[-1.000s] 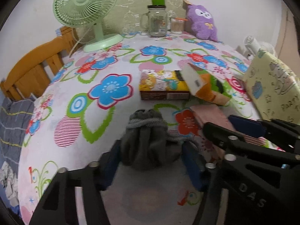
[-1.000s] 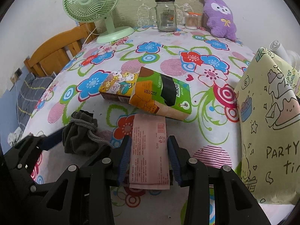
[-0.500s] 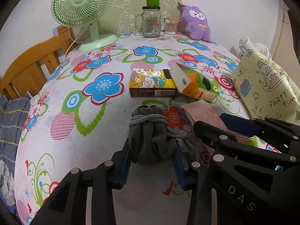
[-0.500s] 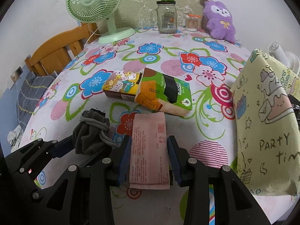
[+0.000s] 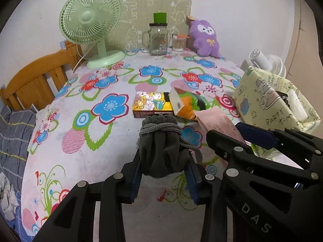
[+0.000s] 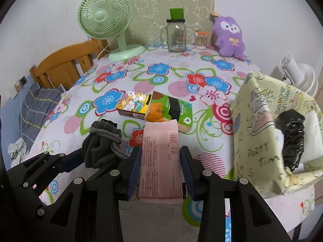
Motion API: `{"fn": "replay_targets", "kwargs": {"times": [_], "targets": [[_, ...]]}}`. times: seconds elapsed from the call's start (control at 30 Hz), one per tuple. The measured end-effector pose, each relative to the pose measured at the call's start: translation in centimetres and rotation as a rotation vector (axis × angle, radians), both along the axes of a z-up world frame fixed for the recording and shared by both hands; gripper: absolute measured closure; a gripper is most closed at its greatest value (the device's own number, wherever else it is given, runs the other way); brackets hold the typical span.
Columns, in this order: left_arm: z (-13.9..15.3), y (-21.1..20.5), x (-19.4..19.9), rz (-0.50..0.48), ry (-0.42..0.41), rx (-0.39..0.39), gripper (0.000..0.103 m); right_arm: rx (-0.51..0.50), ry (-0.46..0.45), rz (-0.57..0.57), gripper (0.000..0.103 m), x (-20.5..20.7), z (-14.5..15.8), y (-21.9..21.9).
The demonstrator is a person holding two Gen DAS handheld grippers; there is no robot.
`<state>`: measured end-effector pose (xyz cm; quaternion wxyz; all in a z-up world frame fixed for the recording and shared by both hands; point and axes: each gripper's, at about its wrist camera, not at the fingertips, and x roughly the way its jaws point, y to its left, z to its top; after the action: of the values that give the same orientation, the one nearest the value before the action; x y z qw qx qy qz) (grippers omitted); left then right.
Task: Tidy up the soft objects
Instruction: 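Carry the grey pouch and pink packet toward the gift box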
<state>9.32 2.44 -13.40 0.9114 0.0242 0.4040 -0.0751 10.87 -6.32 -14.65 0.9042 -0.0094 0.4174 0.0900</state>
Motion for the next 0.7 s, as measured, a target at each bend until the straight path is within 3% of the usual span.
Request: {"fn": "replay_targets", "kwargs": {"times": [0.7], "targets": [[5.6, -2.6, -2.8, 0.007, -0.098, 0.004, 0.064, 0.004, -0.112, -0.009, 0.060, -3.8, 6.3, -2.1]]}}
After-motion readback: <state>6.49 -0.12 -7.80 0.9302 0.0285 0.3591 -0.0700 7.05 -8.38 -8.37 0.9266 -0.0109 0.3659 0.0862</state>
